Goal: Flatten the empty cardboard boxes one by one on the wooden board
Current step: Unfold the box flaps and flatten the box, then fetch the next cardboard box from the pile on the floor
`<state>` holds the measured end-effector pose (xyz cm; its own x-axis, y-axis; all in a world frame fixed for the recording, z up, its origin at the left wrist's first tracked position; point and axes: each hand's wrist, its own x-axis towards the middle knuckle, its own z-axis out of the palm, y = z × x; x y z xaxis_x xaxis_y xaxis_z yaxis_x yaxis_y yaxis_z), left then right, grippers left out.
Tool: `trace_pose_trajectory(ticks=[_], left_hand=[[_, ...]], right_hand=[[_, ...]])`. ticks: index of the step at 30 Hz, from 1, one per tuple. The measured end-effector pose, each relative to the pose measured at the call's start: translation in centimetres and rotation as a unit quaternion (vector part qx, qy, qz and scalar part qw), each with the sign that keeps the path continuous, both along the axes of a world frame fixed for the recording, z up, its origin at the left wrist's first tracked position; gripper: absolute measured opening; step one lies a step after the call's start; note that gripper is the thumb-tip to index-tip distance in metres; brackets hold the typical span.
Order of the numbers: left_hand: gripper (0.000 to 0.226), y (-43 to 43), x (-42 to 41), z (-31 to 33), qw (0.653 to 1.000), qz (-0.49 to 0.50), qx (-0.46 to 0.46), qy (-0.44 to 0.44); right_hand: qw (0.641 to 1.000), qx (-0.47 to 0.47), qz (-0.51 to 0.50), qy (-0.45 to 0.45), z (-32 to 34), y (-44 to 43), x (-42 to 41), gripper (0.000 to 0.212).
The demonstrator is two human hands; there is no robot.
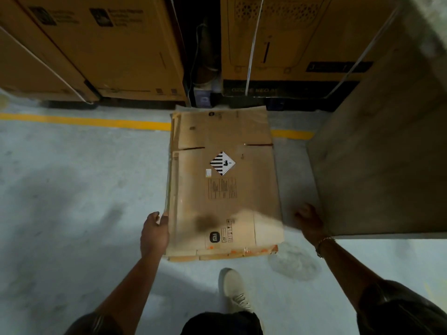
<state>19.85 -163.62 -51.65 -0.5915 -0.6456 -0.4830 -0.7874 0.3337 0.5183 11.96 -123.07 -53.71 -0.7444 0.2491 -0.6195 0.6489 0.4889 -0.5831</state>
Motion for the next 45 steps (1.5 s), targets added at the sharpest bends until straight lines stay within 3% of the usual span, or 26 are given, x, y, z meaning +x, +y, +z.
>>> trace_pose_trajectory(ticks=[3, 8, 18, 22, 26, 31, 34, 45], left_hand=[[0.052, 1.0, 0.8, 3.5, 0.998, -0.06, 0.006, 0.034], [0.053, 3.1, 1.7, 12.9, 0.985, -0.151, 0.008, 0.082], [0.068, 9.1, -0.9, 33.5, 0.953, -0.268, -0.018, 0.138], [0.056, 14.0, -3.7, 40.2, 0.927, -0.328, -0.016, 0.179], [0.06, 20.9, -7.8, 45.2, 0.896, -0.389, 0.006, 0.214], [0.06, 32.3, -12.1, 49.5, 0.848, -0.473, 0.022, 0.236], [0.073, 40.2, -13.4, 51.7, 0.821, -0.514, 0.044, 0.245], [0.061, 69.0, -11.5, 55.5, 0.761, -0.574, 0.06, 0.296]], right_hand=[[0.999, 0.004, 0.044, -0.002, 4.7, -1.0, 1.8, 0.054], [0.993, -0.007, 0.12, 0.002, 13.9, -1.5, 3.9, 0.067], [0.986, -0.031, 0.132, 0.097, 34.1, 1.4, 5.5, 0.066], [0.987, -0.052, 0.05, 0.146, 41.4, 5.0, 5.1, 0.069], [0.974, -0.089, -0.02, 0.207, 46.9, 11.4, 4.3, 0.1], [0.962, -0.059, -0.097, 0.249, 51.6, 21.7, 5.4, 0.057], [0.951, -0.037, -0.144, 0.271, 53.1, 29.0, 7.0, 0.056], [0.933, -0.016, -0.197, 0.301, 57.1, 54.4, 12.3, 0.061]])
